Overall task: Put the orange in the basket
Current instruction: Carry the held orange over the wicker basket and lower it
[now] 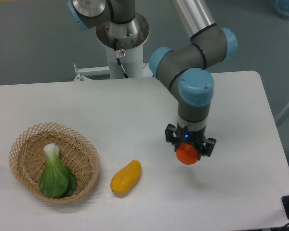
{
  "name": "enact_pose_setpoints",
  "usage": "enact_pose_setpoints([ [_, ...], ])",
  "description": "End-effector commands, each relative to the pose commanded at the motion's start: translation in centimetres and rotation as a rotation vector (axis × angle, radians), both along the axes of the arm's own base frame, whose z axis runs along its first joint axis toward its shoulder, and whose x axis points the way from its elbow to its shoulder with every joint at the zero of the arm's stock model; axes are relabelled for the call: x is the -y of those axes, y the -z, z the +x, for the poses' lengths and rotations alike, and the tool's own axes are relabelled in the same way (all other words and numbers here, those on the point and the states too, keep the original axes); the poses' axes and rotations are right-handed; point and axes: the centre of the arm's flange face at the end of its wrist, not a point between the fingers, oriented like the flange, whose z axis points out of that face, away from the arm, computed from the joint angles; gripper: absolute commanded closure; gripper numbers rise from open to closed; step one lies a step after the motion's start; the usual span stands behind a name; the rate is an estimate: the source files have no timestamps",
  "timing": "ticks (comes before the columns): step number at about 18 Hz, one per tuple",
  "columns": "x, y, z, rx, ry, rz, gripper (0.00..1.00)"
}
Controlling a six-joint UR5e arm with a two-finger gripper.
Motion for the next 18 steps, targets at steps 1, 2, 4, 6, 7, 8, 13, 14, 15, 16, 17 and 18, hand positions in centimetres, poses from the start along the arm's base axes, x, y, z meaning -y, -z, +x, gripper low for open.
enact_pose_setpoints([
  [1, -0.8, 0.1, 1.1, 0.005, 0.004, 0.002, 0.23],
  [2, -1.6, 0.1, 2.4, 0.009, 0.007, 0.003, 0.23],
  [4, -3.6, 0.2, 5.4, 0.015, 0.006, 0.006, 0.23],
  [6, -4.9, 0.2, 7.7, 0.02, 0.012, 0.008, 0.23],
  [7, -5.5, 0.3, 8.8, 0.021, 0.026, 0.007, 0.23],
  [8, -6.0, 0.4, 9.8, 0.023, 0.037, 0.006, 0.23],
  [13, -8.4, 1.0, 15.0, 0.036, 0.071, 0.002, 0.23],
  [14, -8.9, 1.1, 16.1, 0.04, 0.076, 0.002, 0.23],
  [15, -9.3, 1.2, 17.3, 0.043, 0.082, 0.001, 0.24],
  [16, -9.7, 1.3, 18.4, 0.044, 0.088, 0.0, 0.24],
  [17, -10.0, 1.4, 19.4, 0.047, 0.096, -0.001, 0.24],
  [18, -10.4, 1.8, 20.4, 0.052, 0.104, -0.005, 0.24],
])
